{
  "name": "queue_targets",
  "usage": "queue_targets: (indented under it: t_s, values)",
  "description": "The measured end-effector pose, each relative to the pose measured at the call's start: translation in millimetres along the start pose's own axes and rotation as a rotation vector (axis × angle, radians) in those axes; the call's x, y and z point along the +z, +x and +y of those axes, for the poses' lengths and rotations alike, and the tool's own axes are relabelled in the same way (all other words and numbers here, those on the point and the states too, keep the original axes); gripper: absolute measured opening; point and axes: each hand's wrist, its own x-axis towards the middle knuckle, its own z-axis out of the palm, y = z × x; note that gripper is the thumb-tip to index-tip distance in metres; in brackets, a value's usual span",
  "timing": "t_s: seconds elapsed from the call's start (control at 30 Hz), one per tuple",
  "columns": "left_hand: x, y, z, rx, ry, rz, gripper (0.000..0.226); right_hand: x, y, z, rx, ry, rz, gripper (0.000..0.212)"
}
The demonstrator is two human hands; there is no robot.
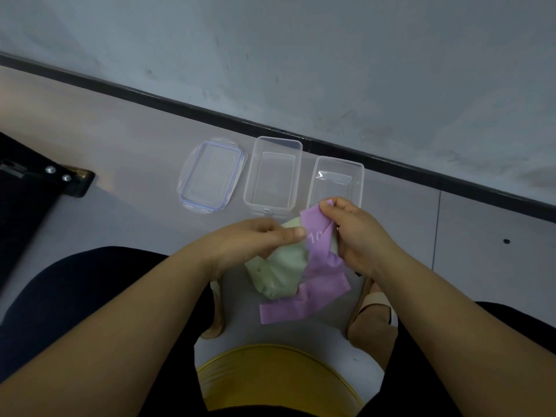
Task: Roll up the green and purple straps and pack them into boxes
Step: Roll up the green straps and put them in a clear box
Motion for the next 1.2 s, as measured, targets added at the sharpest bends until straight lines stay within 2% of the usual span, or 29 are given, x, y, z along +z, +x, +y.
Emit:
queue_targets:
  t_s: [0.13,0.23,0.33,0.43,0.53,0.63,0.8,0.93,1.03,1.13,1.2]
  values:
    - [5.5,12.1,-8.9,0.054,0.221,0.081,0.017,4.8,-3.7,0.8,-0.018,-0.052,-0.053,0.016]
    - [5.0,13.0,-8.7,0.118,0.17,0.178,0.021,-0.5,-4.6,-4.0,-0.079,-0.131,0.113,0.015]
    - [1.3,13.1,-6.7,0.181,0.048,0.243,0.017,-11.6,-2.7,-6.7,-0.074,-0.005,0.243,0.014]
    - [3.4,11.9,-2.9,0.209,-0.123,0.329,0.022,-9.8,-2.1,-3.8,0.009,0.125,0.227,0.014]
    - [3.3,11.3,1.3,0.234,-0.437,0.342,0.029,-7.6,-0.1,-2.6,0.054,0.18,0.224,0.017]
    - [-2.8,9.5,3.7,0.244,-0.748,0.306,0.018,-12.4,3.0,-5.1,0.062,0.155,0.284,0.018]
    - [-12.0,3.3,5.2,0.266,-0.953,0.237,0.017,-18.8,7.3,0.0,0.111,0.02,0.344,0.012]
    - [-10.0,-0.1,5.6,0.255,-0.98,0.077,0.018,-16.1,4.6,2.0,0.097,-0.123,0.201,0.03]
    - [-5.3,2.4,3.3,0.23,-1.007,0.029,0.024,-7.3,-1.7,1.3,-0.037,-0.221,-0.046,0.045]
    - [-8.8,2.9,3.5,0.258,-1.116,-0.037,0.027,-2.0,-7.4,3.1,-0.019,-0.229,-0.319,0.057]
    - [-14.3,1.8,5.2,0.242,-1.173,-0.029,0.021,-1.5,-8.2,4.9,-0.023,-0.326,-0.385,0.052]
